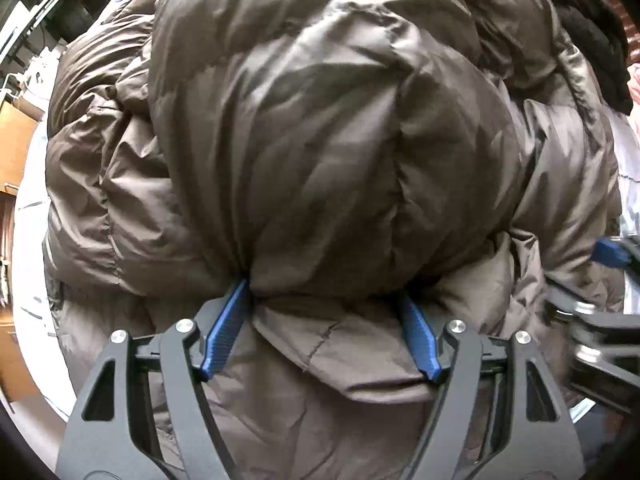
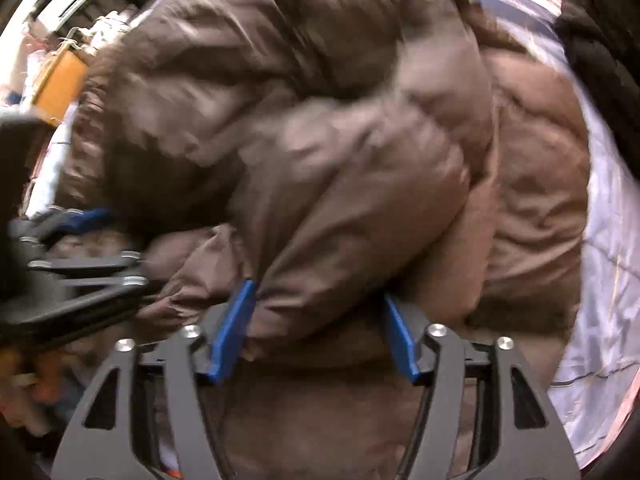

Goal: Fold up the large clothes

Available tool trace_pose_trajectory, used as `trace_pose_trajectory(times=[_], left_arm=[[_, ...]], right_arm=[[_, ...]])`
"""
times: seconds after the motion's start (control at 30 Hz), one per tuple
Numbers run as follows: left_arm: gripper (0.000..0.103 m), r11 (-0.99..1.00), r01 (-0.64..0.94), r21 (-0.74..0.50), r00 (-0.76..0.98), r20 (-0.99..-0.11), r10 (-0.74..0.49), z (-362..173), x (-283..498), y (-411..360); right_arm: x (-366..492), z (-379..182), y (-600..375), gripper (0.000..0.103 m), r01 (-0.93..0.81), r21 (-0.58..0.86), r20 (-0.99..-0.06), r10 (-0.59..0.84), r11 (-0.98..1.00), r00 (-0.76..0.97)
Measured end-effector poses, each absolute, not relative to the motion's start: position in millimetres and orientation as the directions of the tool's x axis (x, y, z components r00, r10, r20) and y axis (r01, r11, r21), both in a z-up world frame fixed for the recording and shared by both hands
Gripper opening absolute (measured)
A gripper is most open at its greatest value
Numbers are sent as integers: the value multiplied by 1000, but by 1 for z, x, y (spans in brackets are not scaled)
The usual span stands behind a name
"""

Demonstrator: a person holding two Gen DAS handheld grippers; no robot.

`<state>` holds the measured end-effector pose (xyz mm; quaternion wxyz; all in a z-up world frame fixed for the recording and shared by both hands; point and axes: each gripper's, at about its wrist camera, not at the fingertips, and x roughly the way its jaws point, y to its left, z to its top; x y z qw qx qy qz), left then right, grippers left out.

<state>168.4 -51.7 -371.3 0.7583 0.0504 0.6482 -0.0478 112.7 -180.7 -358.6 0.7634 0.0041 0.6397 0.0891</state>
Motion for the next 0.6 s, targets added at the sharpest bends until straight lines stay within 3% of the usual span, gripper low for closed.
trace_pose_trajectory(times=[0.13,0.23,0.33,0.43,0.6], left_arm=[[73,989,149,19,171,-985,-6,-372,162,-60],[73,992,121,-32,201,-978,-56,-355,160,-50],[80,994,96,-62,273,-958,-86,-326,155,-34],[81,998,57,8,337,-941,-12,-314,156,-18],[81,997,11,73,150,-986,71,-381,167,-12]], right_arm=[[121,-386,-196,75,-15,244,-948,241,970,206],[117,-362,-200,75,-5,234,-949,229,972,217],[110,-323,-212,76,-35,162,-948,165,986,272],[98,-309,-234,78,15,9,-953,5,1000,304],[90,-367,-275,78,198,-49,-989,-76,979,131]])
